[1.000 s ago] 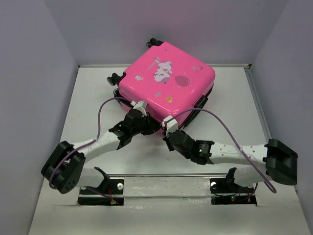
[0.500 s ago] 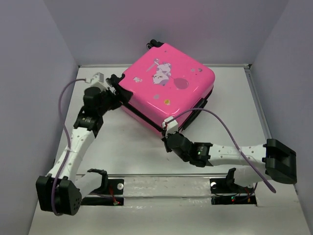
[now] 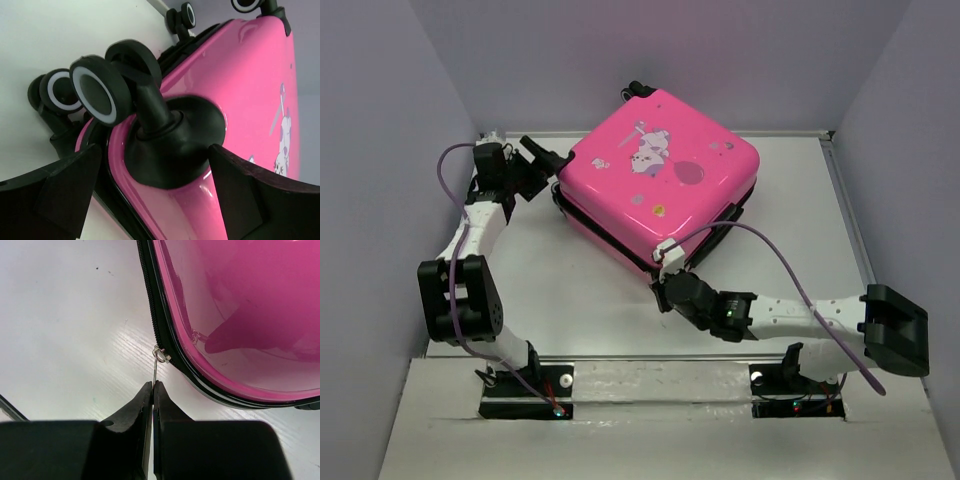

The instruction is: Pack the luggage

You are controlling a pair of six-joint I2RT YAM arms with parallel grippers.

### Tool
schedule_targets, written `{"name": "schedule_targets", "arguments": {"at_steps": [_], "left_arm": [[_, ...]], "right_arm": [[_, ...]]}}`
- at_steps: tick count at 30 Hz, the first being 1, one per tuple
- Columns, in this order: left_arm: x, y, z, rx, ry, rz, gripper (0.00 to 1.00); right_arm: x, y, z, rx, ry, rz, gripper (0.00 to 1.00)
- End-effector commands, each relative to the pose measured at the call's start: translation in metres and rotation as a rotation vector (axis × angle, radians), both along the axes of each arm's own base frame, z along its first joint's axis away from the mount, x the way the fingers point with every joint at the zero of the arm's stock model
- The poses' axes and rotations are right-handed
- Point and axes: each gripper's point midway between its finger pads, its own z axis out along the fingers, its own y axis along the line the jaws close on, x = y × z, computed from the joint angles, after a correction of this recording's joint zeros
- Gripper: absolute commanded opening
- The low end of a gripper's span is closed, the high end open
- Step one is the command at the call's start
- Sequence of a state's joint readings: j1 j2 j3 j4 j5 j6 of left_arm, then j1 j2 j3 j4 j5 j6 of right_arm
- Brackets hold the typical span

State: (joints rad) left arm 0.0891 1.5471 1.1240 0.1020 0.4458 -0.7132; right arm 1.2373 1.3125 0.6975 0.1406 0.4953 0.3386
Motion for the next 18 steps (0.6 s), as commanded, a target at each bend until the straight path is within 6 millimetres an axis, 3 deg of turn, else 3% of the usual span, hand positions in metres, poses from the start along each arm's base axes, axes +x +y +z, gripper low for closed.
{"name": "schedule_targets", "arguments": {"at_steps": [1, 10, 18], "left_arm": [[0.017, 0.002, 0.042, -0.047, -0.101, -0.009, 0.99], [0.049, 0.009, 0.024, -0.116, -0.084, 0.022, 0.99], [0.068, 0.008, 0.025, -0.176, -0.097, 0.027, 0.98]], "right_arm": [[-0.021, 0.027, 0.038, 0.177, 0.002, 0.122, 0.07], [-0.026, 0.030, 0.038, 0.179, 0.009, 0.156, 0.07], [-0.029, 0.032, 0.038, 0.179, 0.019, 0.177, 0.07]]}}
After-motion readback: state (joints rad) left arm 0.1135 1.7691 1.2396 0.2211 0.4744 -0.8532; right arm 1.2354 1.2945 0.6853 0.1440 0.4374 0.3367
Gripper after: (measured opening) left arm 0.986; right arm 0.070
